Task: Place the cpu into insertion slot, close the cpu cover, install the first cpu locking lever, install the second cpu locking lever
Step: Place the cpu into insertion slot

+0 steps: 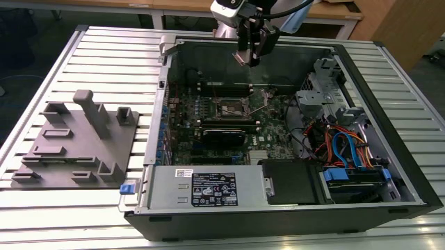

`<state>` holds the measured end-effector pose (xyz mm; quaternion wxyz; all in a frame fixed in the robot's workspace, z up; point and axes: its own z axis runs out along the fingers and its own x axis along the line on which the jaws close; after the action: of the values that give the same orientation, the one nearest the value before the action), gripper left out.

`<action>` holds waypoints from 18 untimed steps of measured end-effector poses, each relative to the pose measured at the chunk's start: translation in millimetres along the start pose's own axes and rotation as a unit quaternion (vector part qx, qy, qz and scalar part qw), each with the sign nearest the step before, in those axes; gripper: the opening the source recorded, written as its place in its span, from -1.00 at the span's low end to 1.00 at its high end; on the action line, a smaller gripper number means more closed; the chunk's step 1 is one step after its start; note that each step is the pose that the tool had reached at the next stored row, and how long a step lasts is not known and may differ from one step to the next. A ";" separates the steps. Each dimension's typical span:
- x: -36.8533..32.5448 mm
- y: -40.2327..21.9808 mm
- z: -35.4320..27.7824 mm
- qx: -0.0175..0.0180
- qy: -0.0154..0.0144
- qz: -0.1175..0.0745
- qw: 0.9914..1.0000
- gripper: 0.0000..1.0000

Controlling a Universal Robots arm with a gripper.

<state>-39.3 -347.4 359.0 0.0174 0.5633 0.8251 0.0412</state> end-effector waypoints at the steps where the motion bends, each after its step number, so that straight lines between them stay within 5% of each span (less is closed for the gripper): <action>1: 0.0 0.0 0.0 0.000 0.000 0.002 1.000 0.08; 12: 0.2 -0.5 1.0 -0.001 -0.003 0.040 0.999 0.08; 18: 2.3 -5.9 1.6 -0.001 -0.005 0.055 0.998 0.08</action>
<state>-45.5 -347.3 357.0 0.0196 0.6080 0.7926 0.0401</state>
